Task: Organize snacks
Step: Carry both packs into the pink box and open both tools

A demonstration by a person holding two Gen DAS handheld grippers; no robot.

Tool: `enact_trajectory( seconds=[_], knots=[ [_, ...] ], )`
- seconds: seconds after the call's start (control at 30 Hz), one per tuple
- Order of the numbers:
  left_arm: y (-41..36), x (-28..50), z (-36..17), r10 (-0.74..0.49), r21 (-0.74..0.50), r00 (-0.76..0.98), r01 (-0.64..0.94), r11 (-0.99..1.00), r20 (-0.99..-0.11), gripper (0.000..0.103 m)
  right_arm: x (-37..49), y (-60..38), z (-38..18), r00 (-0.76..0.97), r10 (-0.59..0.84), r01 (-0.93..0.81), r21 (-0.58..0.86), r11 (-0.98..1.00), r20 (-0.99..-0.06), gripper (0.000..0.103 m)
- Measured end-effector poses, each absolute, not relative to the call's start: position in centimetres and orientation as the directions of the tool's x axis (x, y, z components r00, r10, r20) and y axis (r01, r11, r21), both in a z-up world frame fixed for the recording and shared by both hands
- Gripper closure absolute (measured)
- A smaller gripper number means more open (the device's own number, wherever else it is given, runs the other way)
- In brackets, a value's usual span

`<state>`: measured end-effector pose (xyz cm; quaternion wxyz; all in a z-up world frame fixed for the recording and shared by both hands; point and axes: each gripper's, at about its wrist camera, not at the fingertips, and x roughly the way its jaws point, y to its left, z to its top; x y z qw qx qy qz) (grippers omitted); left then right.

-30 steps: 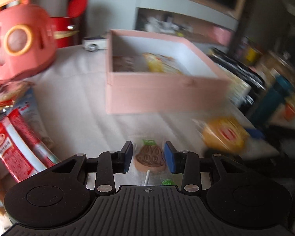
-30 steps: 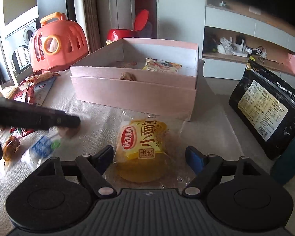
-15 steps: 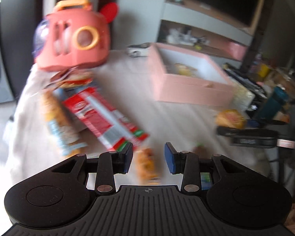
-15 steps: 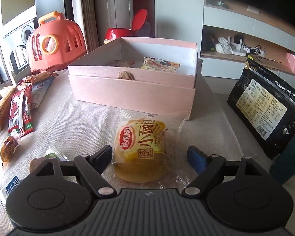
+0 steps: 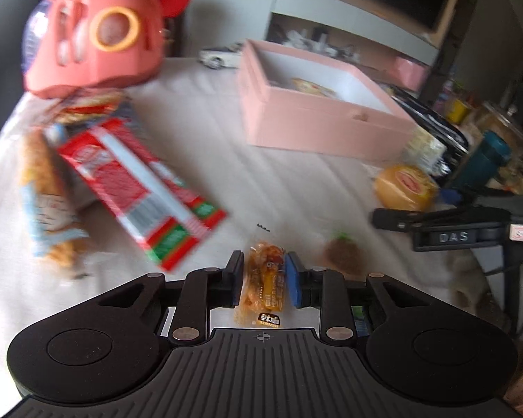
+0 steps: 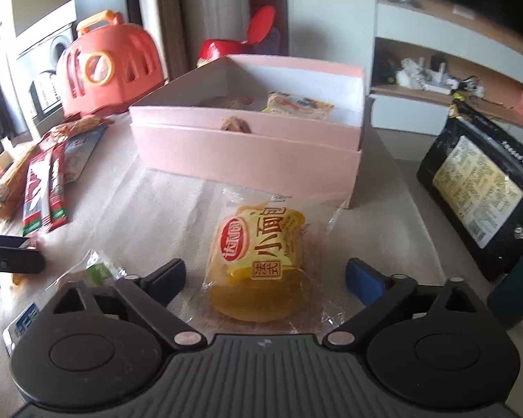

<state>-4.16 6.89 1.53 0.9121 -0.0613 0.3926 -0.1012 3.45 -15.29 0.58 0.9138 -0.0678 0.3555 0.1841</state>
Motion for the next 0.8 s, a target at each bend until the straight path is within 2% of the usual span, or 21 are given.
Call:
enact_trajectory(
  seconds=[0.23, 0.3, 0.43, 0.6, 0.73, 0.8],
  knots=[
    [5.4, -4.5, 1.4, -0.237, -0.155, 0.674, 0.181, 0.971, -0.700, 0.072, 2.7, -15.1, 0.7, 0.655, 0.310, -0.442, -0.017, 0.897, -0.689, 0.001],
    [5.5, -4.4, 1.3, -0.246, -0.162, 0.674, 0.186, 0.969, -0.696, 0.072, 2.5, -15.3, 1.0, 0.654, 0.312, -0.441, -0.012, 0.897, -0.689, 0.006],
    [5.8, -4.6, 1.2, -0.255, -0.179, 0.680, 0.181, 0.967, -0.687, 0.072, 2.8, -15.7, 1.9, 0.679, 0.306, -0.406, 0.006, 0.914, -0.667, 0.007],
    [5.5, -5.0, 1.2, -0.251, -0.159, 0.676, 0.196, 0.968, -0.693, 0.072, 4.5, -14.9, 2.2, 0.670, 0.276, -0.384, -0.003, 0.923, -0.689, 0.039],
    [5.5, -5.4, 1.2, -0.261, -0.170, 0.670, 0.200, 0.965, -0.695, 0.072, 3.8, -13.9, 2.3, 0.662, 0.253, -0.424, -0.074, 0.903, -0.705, 0.045],
    [5.6, -5.7, 1.2, -0.267, -0.179, 0.670, 0.198, 0.964, -0.693, 0.072, 2.7, -14.1, 3.0, 0.640, 0.291, -0.459, -0.050, 0.887, -0.711, 0.048]
  ],
)
